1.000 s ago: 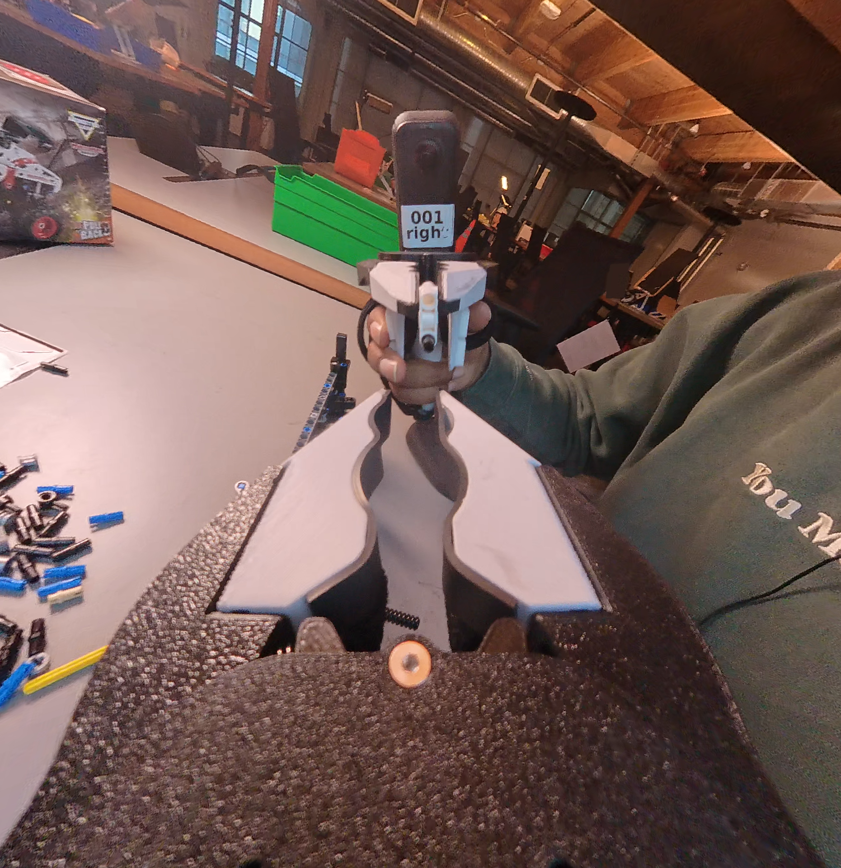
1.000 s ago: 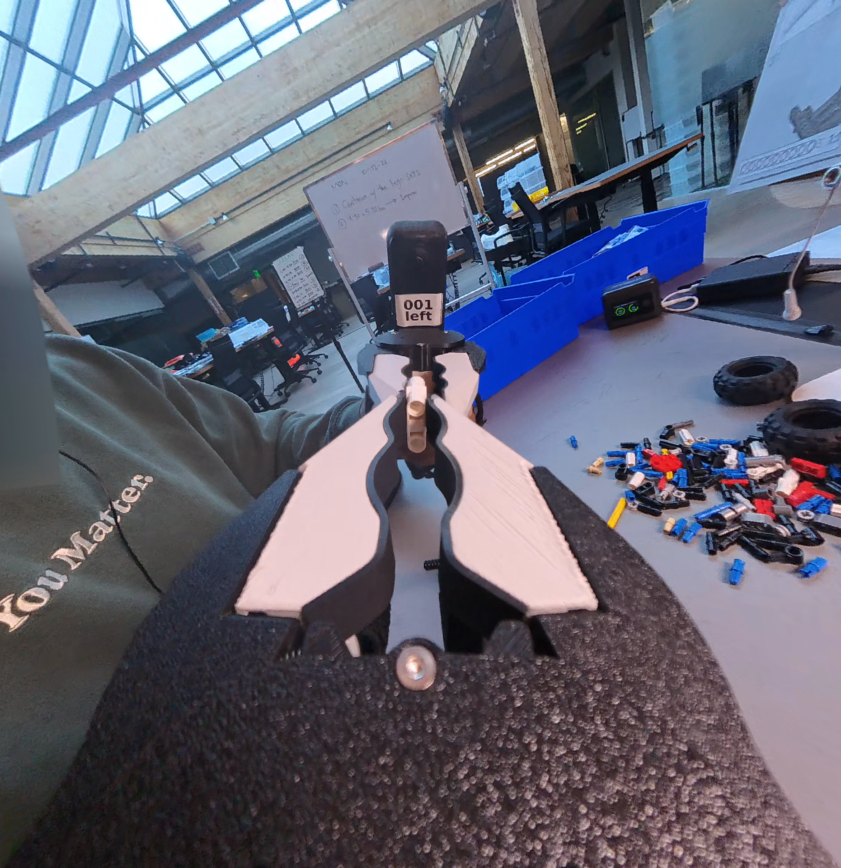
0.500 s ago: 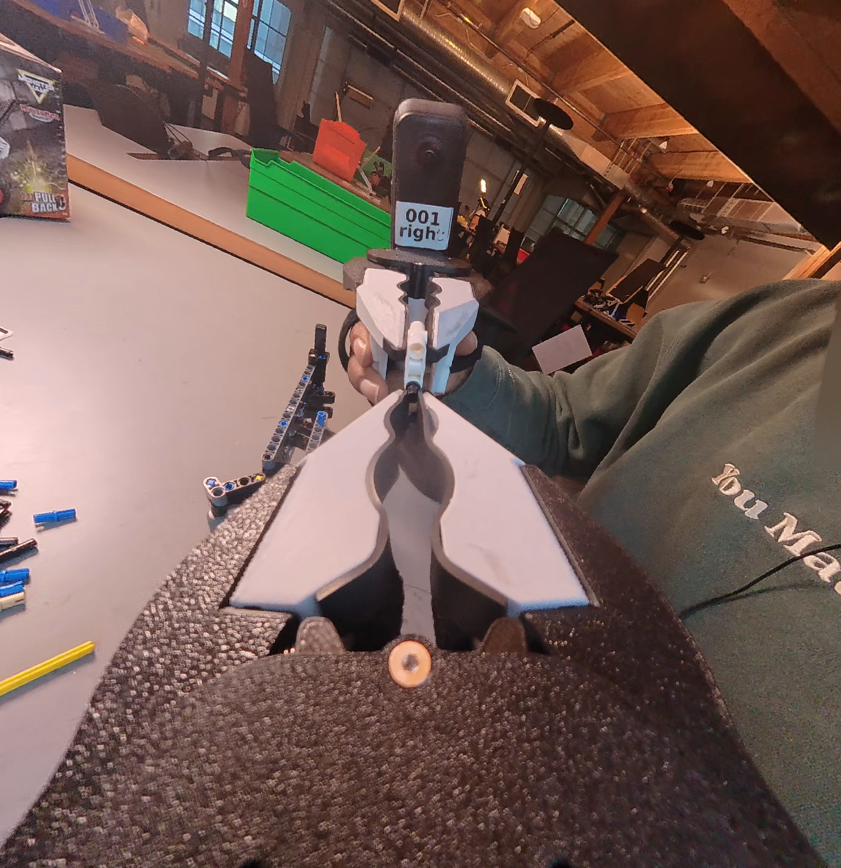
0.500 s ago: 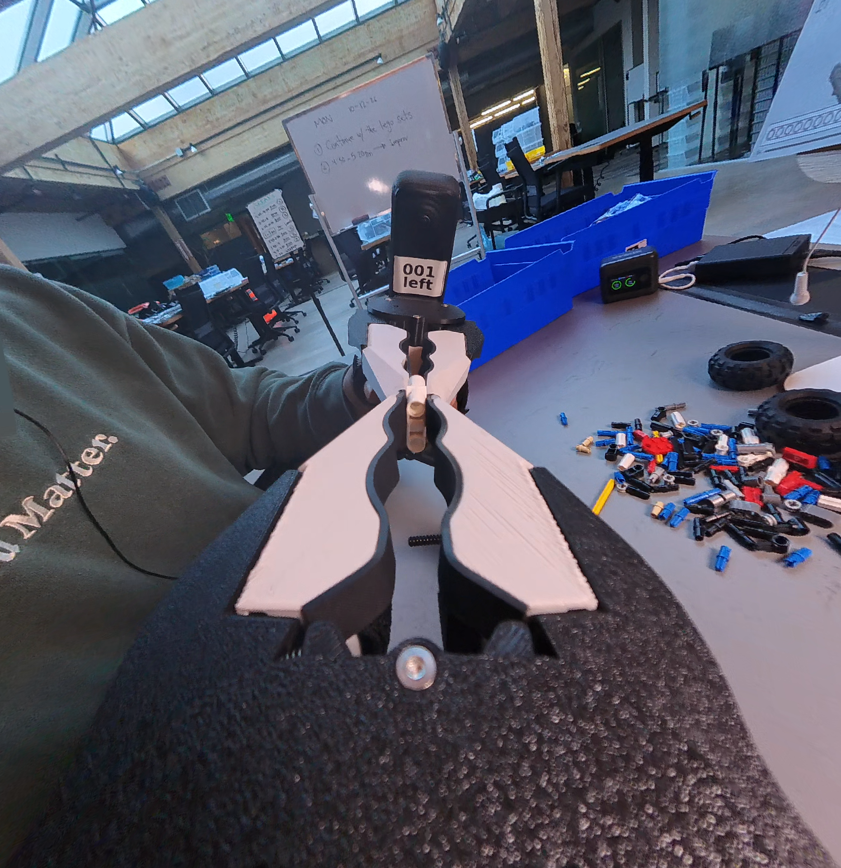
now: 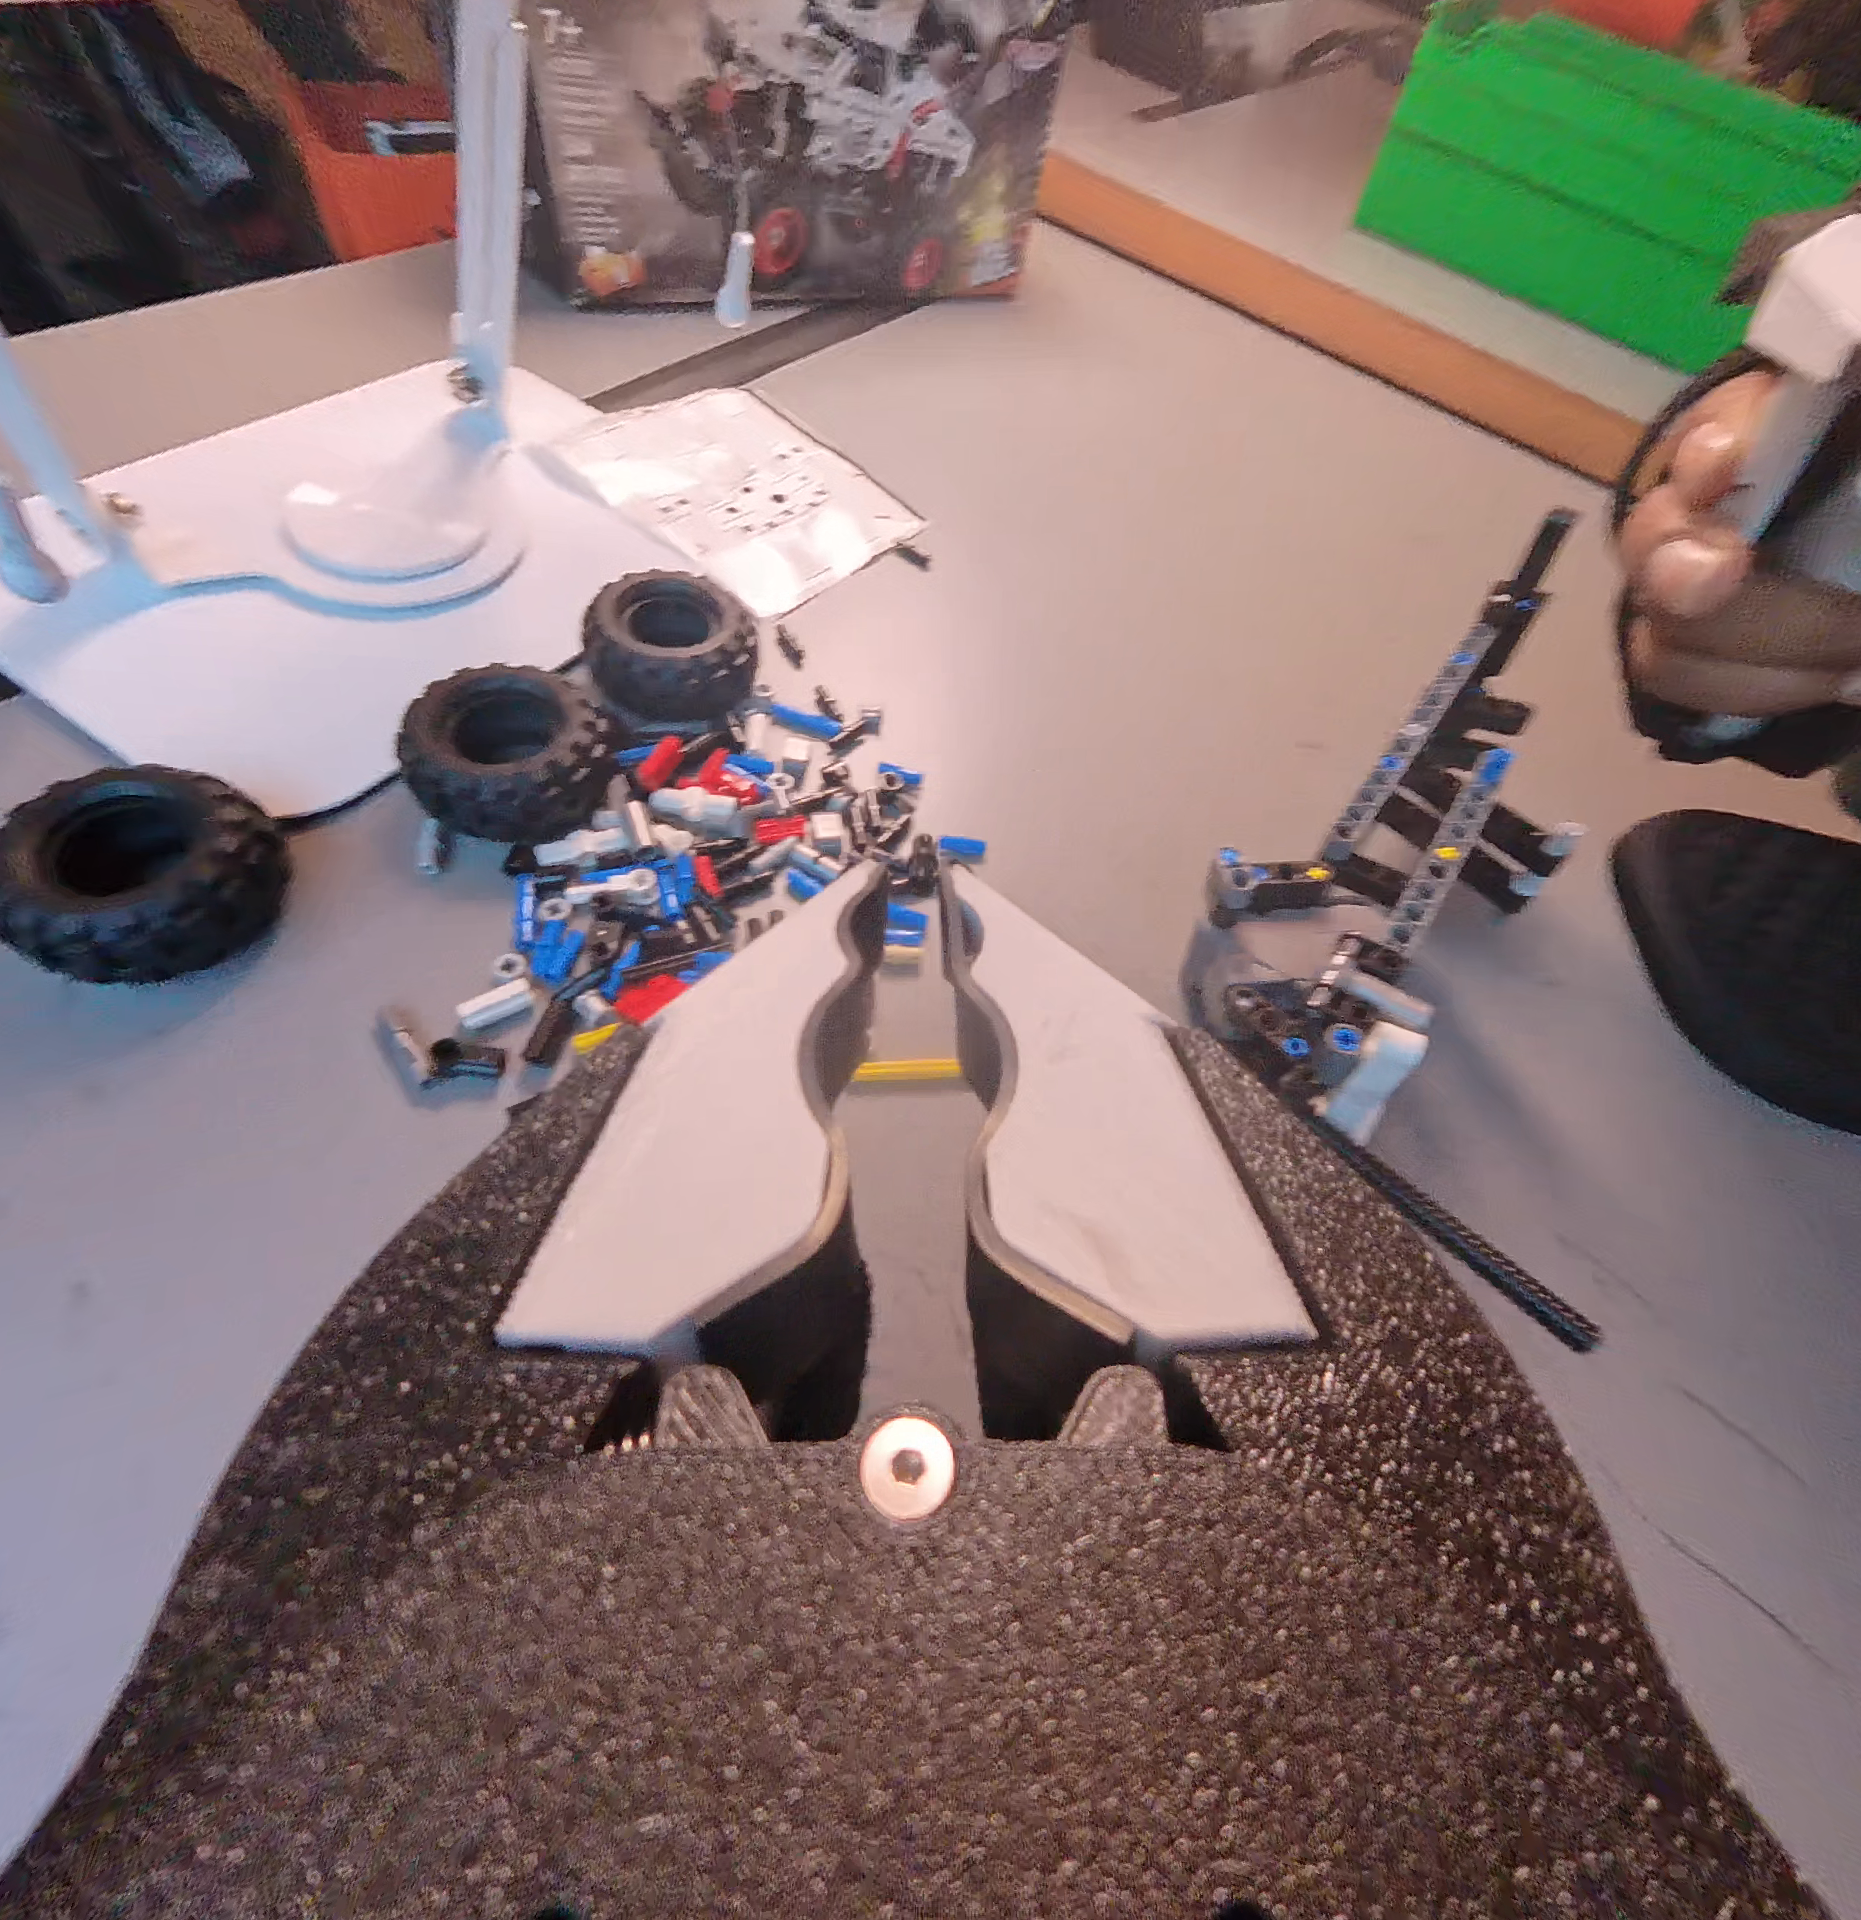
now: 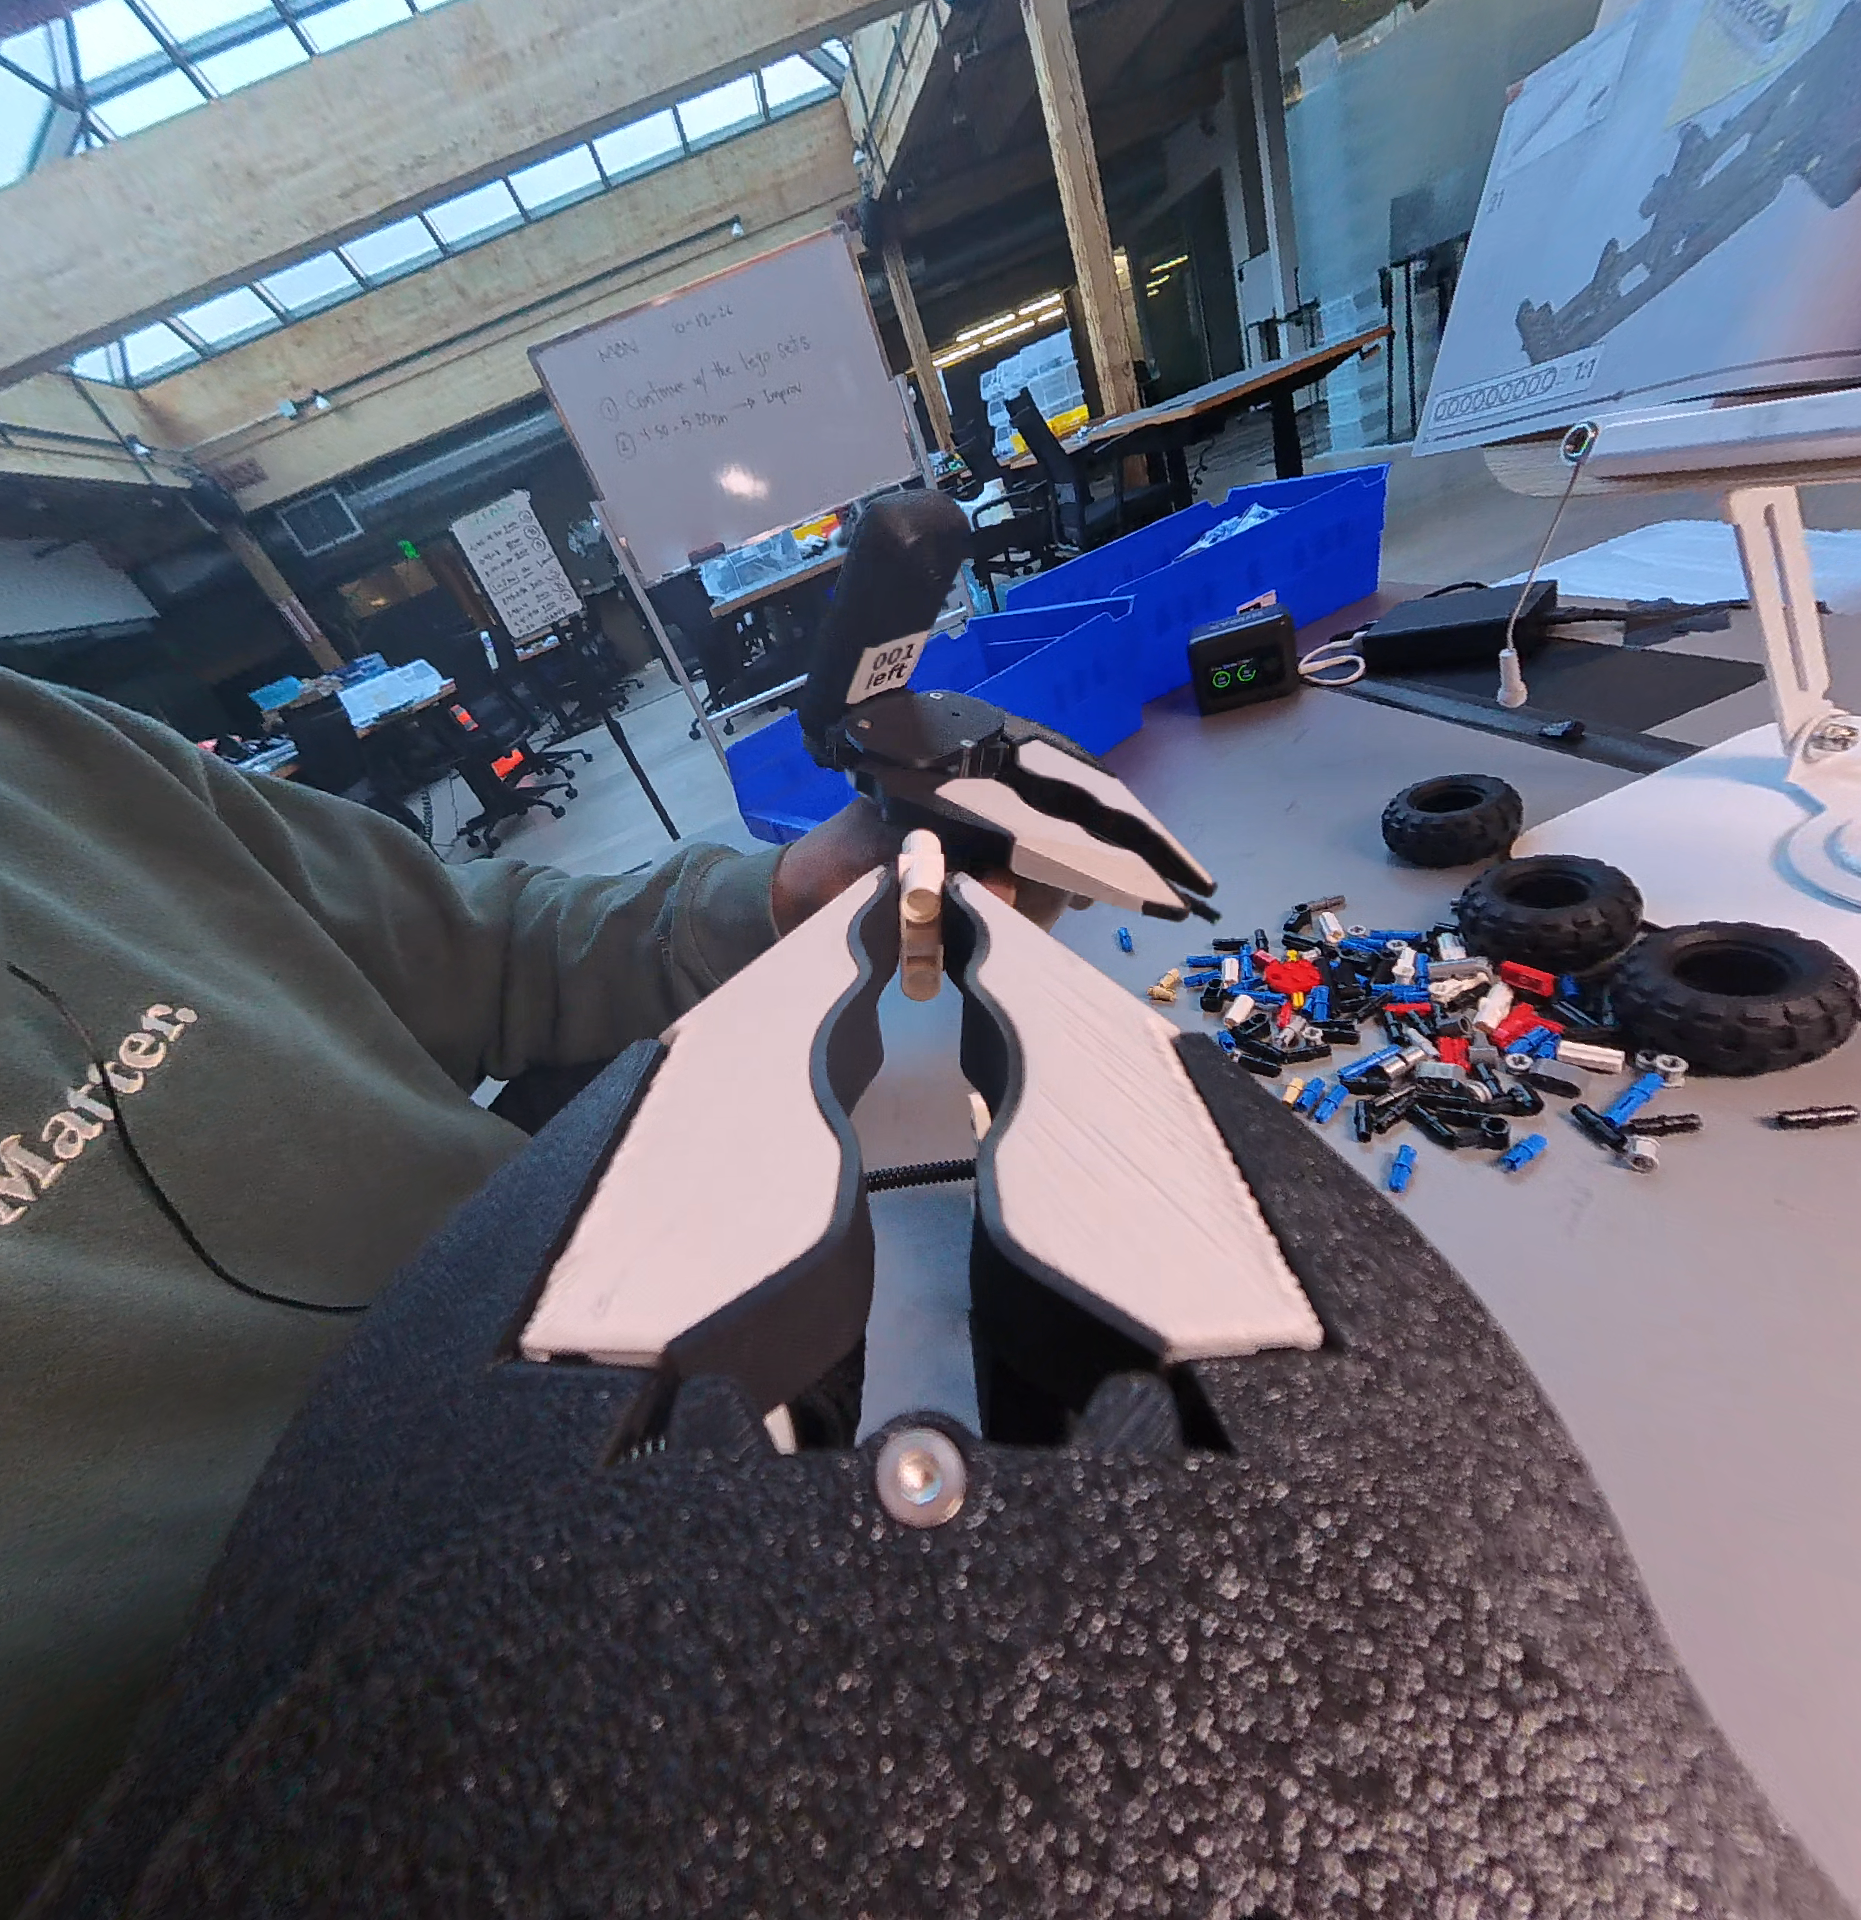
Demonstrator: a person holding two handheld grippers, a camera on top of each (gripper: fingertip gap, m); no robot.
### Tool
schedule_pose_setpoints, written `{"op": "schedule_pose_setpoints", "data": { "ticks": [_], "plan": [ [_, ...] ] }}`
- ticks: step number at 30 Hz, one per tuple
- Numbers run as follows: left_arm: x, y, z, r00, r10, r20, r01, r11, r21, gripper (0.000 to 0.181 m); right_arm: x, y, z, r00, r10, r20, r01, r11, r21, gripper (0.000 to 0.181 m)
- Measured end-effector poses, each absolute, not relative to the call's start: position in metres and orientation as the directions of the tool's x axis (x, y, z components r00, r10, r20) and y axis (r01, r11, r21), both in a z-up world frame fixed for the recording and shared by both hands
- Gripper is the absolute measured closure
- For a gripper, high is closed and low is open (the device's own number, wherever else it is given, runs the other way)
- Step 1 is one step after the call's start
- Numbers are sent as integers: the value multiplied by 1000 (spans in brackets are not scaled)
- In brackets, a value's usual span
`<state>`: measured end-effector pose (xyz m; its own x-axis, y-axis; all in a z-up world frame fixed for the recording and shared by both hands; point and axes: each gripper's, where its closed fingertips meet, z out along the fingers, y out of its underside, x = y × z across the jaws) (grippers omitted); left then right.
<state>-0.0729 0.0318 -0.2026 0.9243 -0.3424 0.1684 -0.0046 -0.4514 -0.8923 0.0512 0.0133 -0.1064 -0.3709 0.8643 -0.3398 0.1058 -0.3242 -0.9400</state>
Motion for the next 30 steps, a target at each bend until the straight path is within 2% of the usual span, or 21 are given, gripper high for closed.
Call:
{"op": "schedule_pose_setpoints", "data": {
  "ticks": [2,6,10,16,19,24,26,28,30],
  "plan": [
    [-79,36,-206,943,-306,127,-26,-450,-893,155,51,13,-108,-362,872,-330,107,-313,-944,175],
    [-72,34,-199,937,-330,111,-41,-421,-906,151,49,11,-109,-359,872,-332,109,-314,-943,174],
    [-35,22,-173,854,-489,179,-3,-347,-938,148,44,6,-112,-363,868,-337,114,-318,-941,175],
    [36,-16,-132,569,-750,338,122,-330,-936,154,33,-18,-115,-419,841,-344,118,-325,-938,175],
    [47,-25,-124,497,-782,377,156,-347,-925,172,30,-27,-115,-444,828,-344,118,-326,-938,175],
    [41,-29,-123,540,-772,334,86,-344,-935,174,27,-28,-114,-432,834,-344,108,-331,-937,173],
    [23,-29,-114,614,-741,274,57,-305,-951,174,30,-18,-110,-395,861,-320,72,-318,-945,160],
    [-20,-27,-98,774,-618,137,-17,-236,-972,175,34,-5,-108,-341,899,-274,57,-271,-961,151],
    [-79,-35,-77,915,-402,-39,-130,-201,-971,174,37,5,-112,-271,946,-179,69,-166,-984,148]
  ]
}}
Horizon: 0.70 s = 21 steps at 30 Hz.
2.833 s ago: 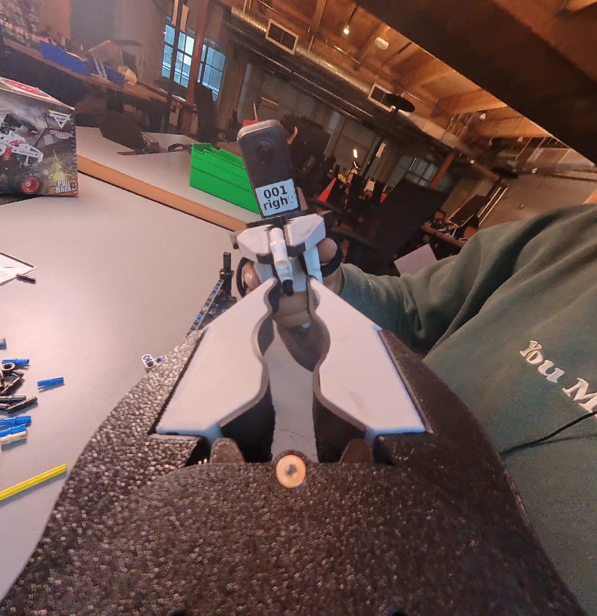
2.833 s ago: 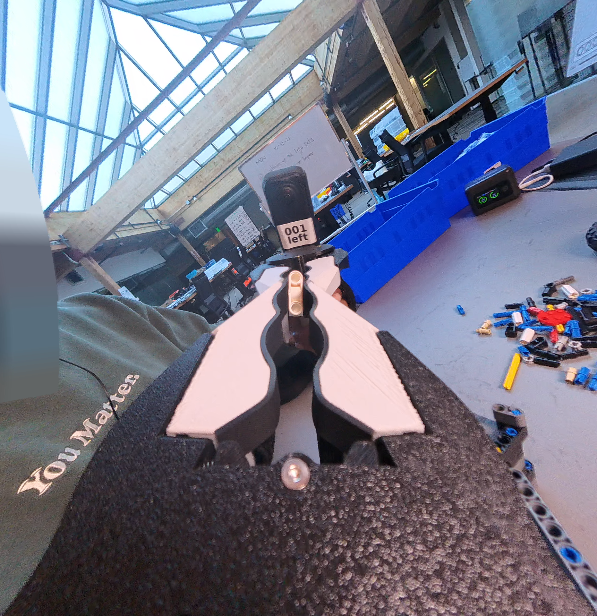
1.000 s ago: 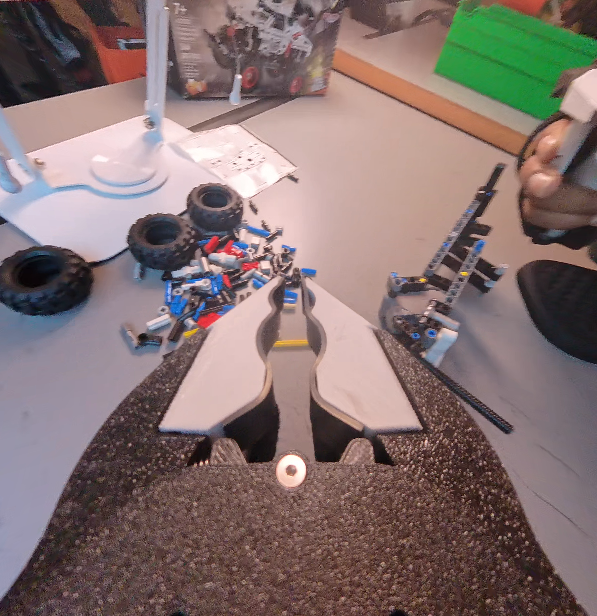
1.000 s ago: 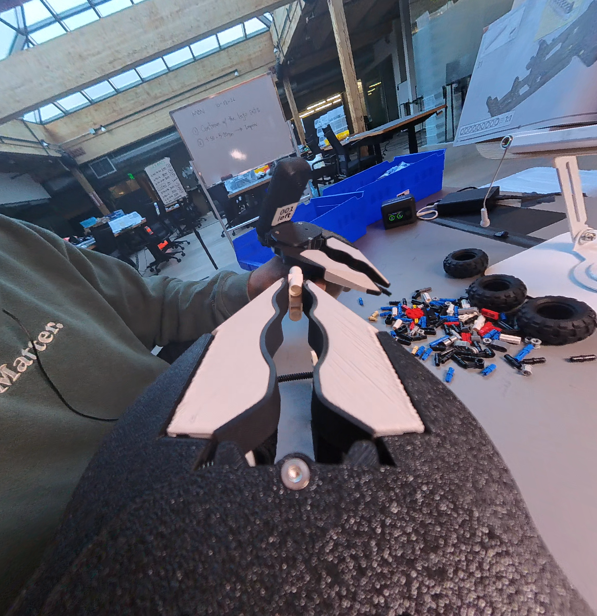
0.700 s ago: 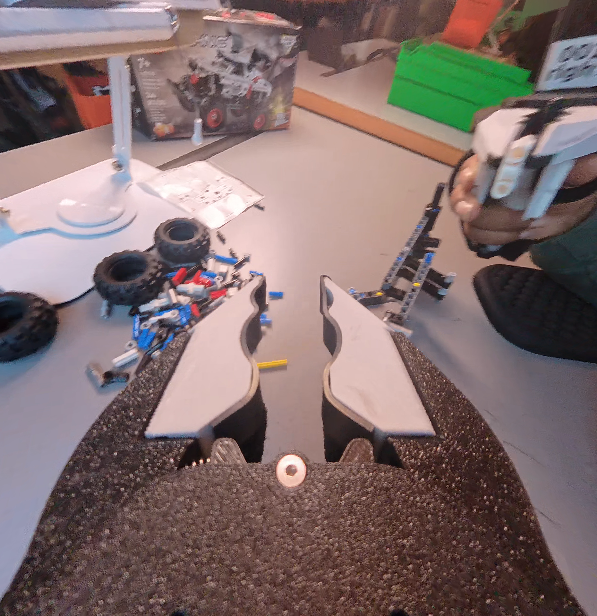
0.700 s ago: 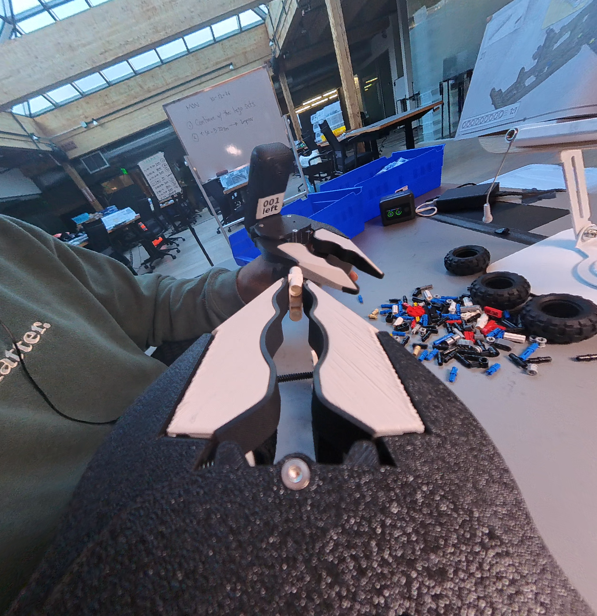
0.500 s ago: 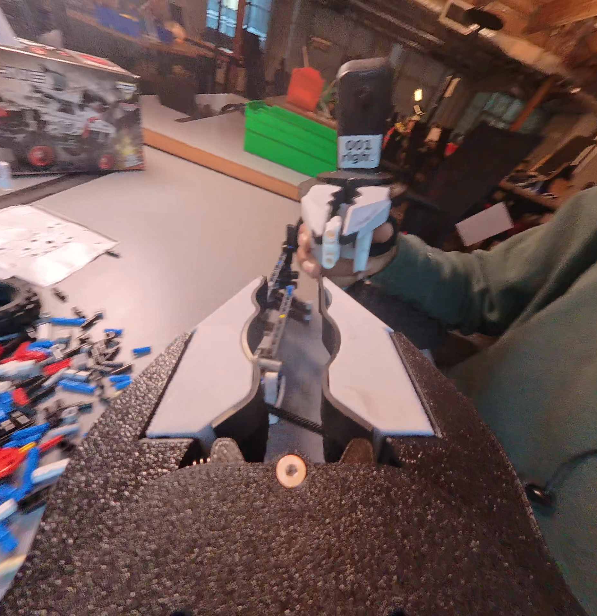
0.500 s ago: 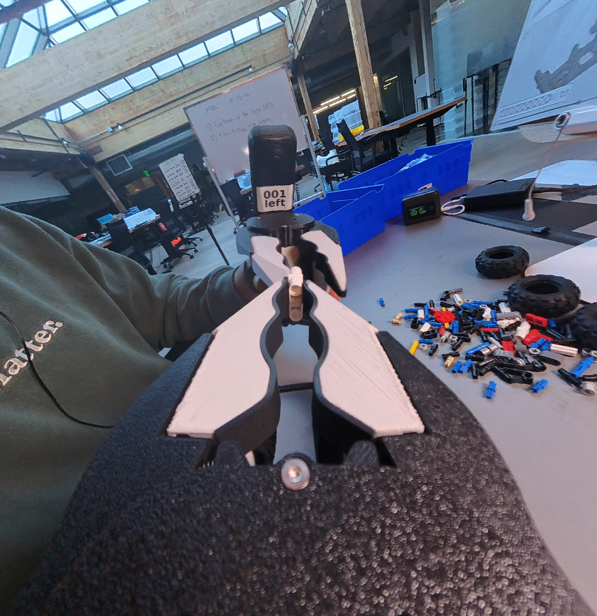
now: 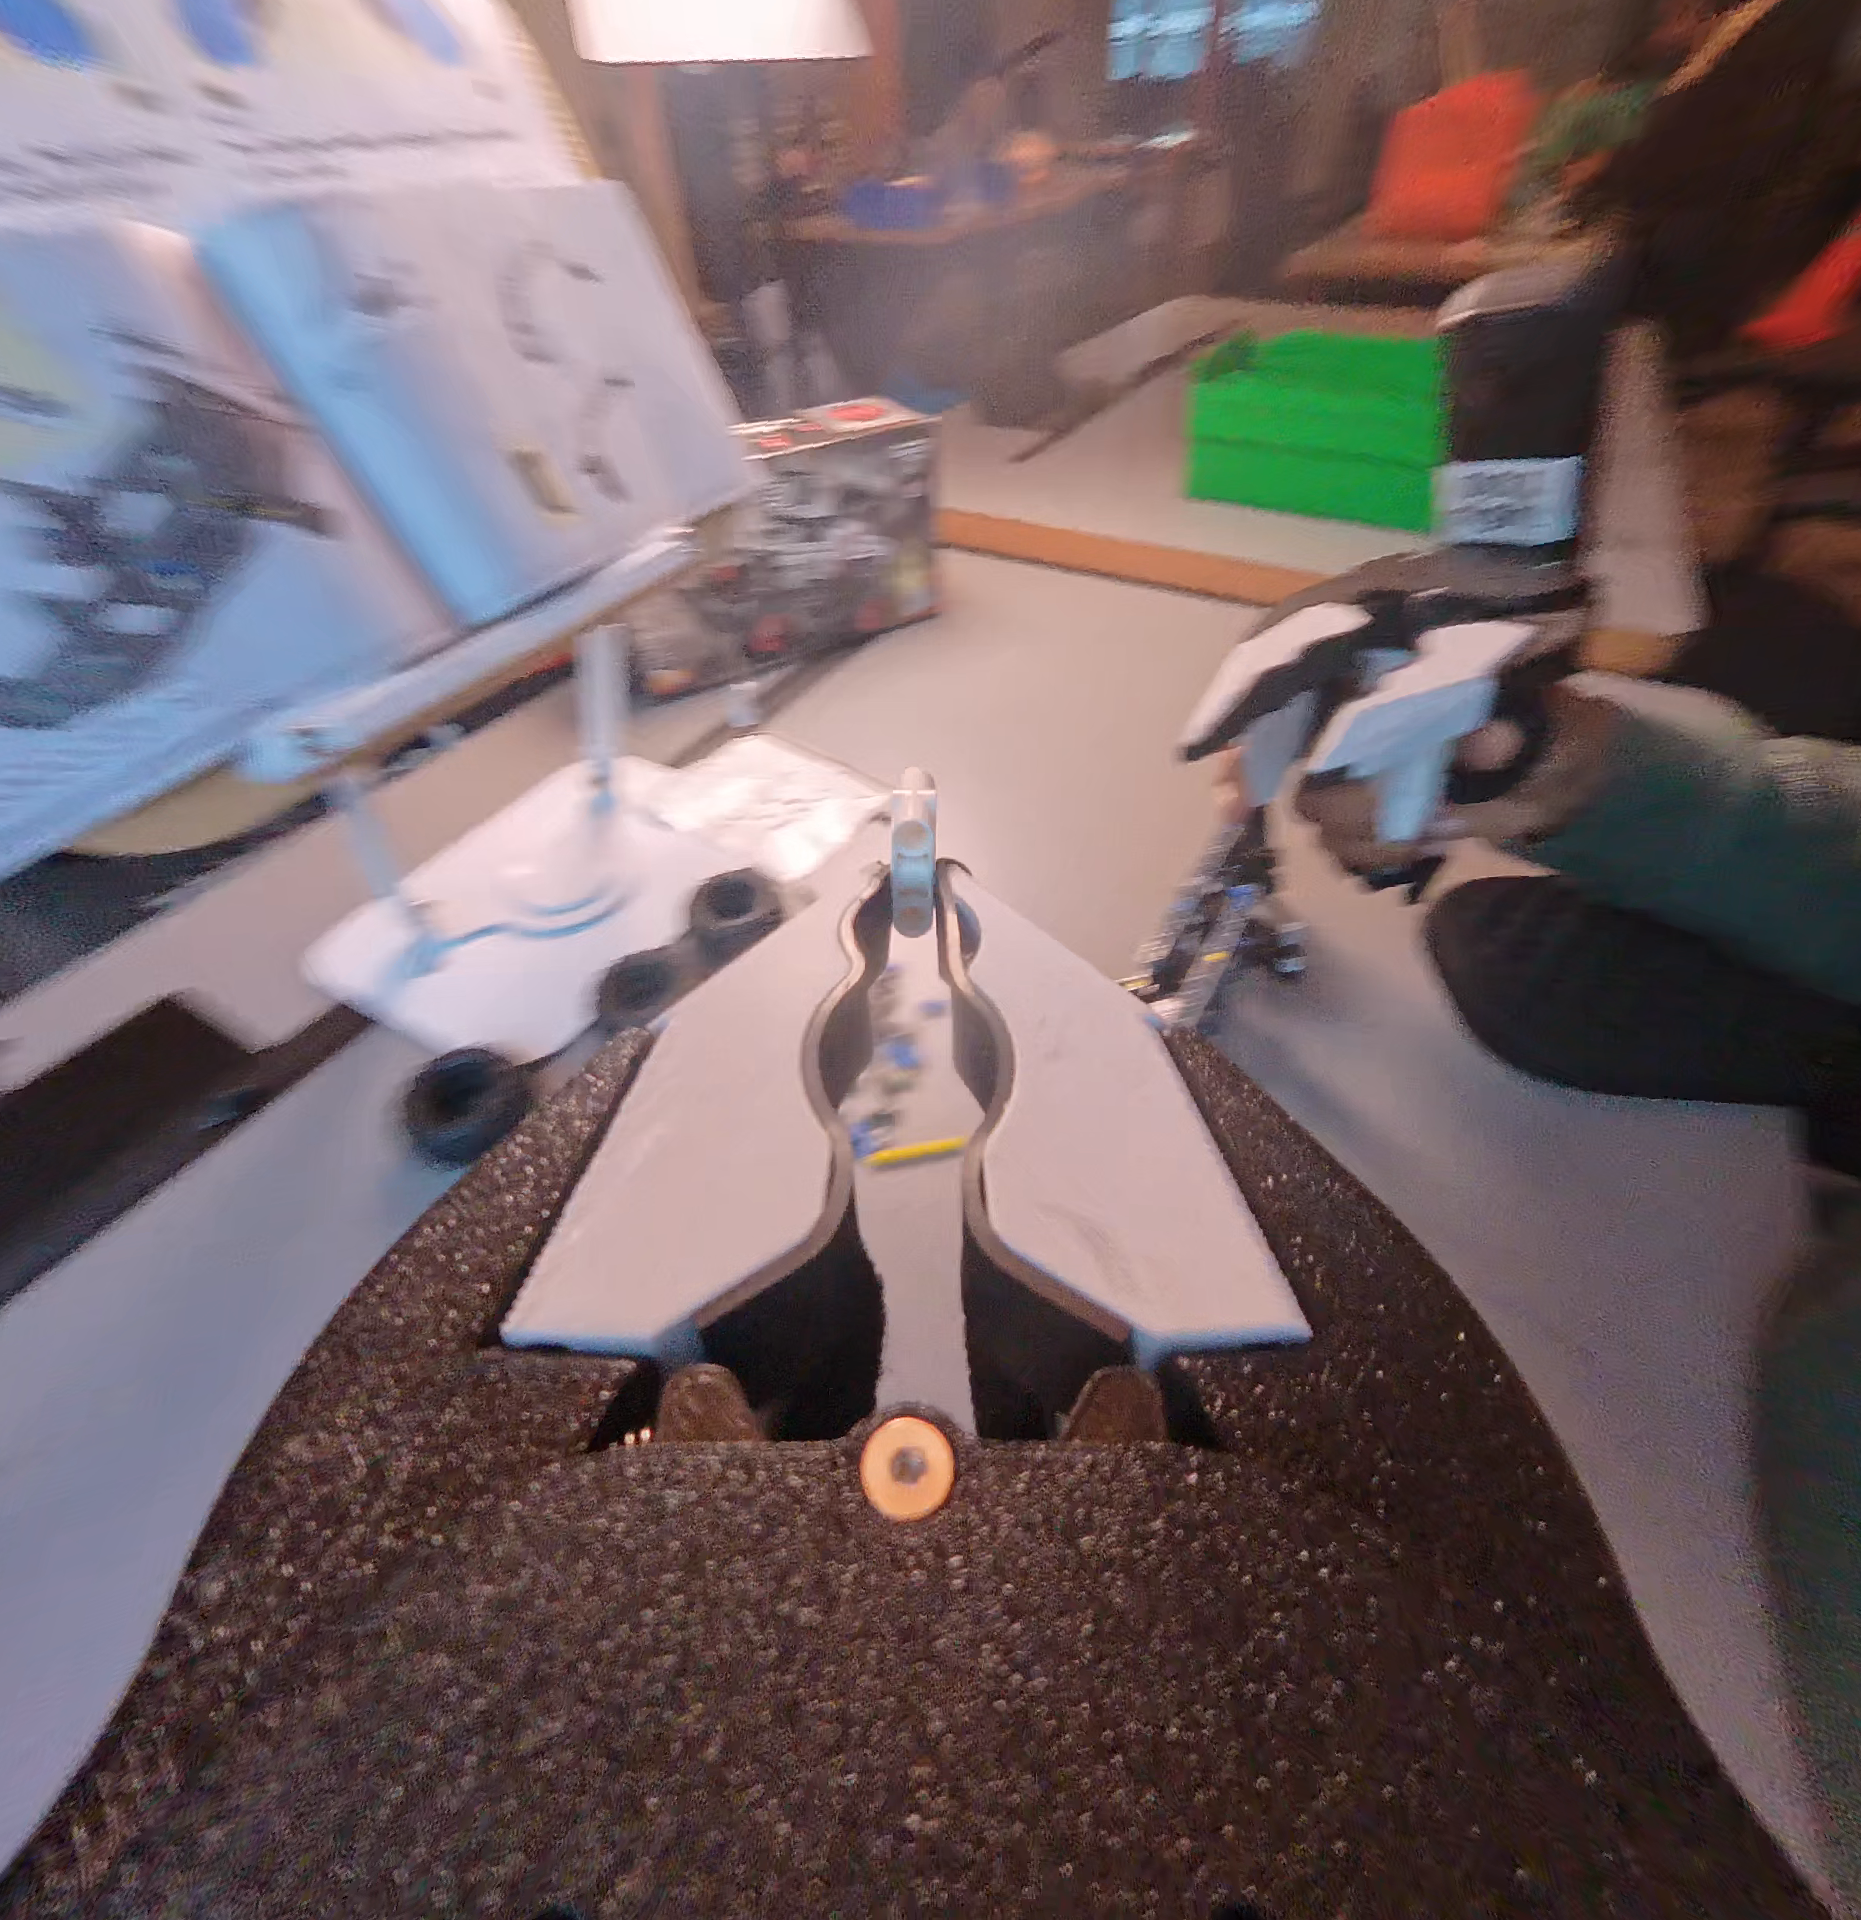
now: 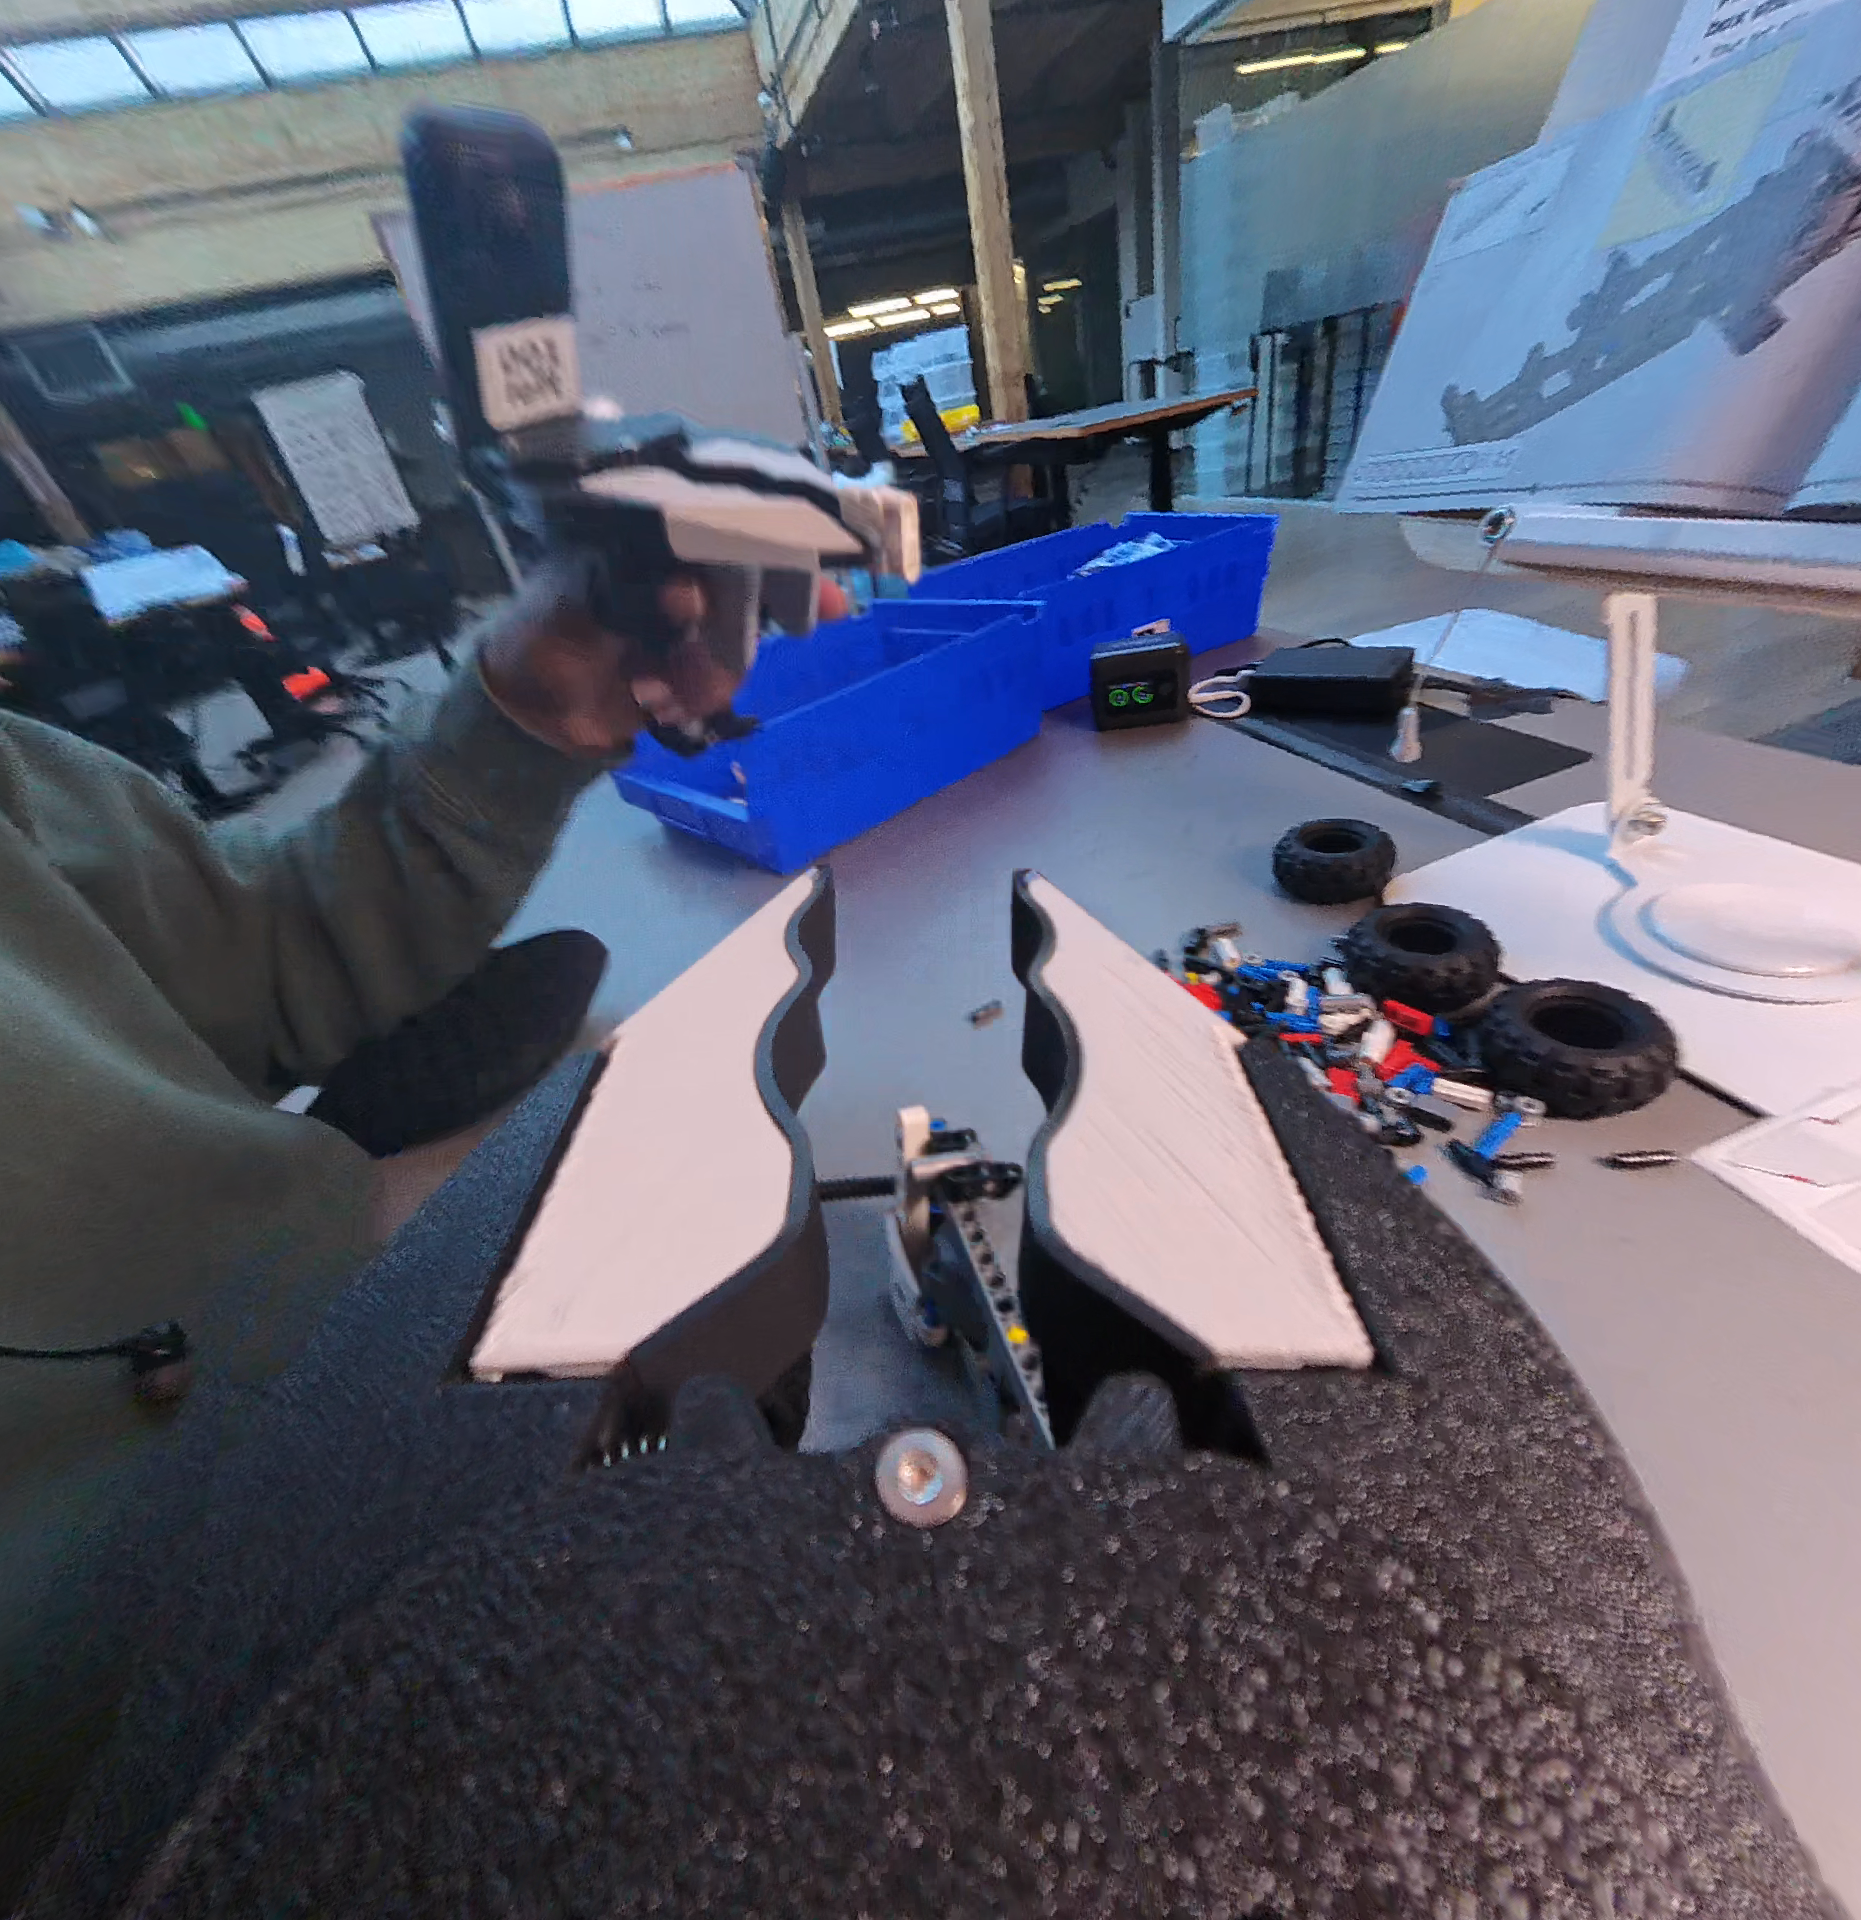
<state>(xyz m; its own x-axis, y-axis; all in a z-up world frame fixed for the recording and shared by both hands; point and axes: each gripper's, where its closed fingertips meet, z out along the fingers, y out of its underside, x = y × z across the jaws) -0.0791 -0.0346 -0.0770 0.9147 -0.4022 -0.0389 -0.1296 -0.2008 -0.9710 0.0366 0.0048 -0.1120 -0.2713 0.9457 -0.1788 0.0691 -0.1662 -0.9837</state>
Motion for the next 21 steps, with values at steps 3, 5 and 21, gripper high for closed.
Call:
{"op": "schedule_pose_setpoints", "data": {
  "ticks": [3,5,21],
  "plan": [
    [-177,-71,-63,973,-29,-230,-227,-327,-917,174,37,12,-124,-205,978,-48,138,-20,-990,147],
    [-237,-108,-72,945,168,-281,-172,-477,-862,174,37,11,-133,-195,981,3,182,39,-983,147],
    [-347,-228,-162,781,466,-417,160,-794,-586,154,38,-5,-187,-273,940,204,422,307,-853,150]
  ]
}}
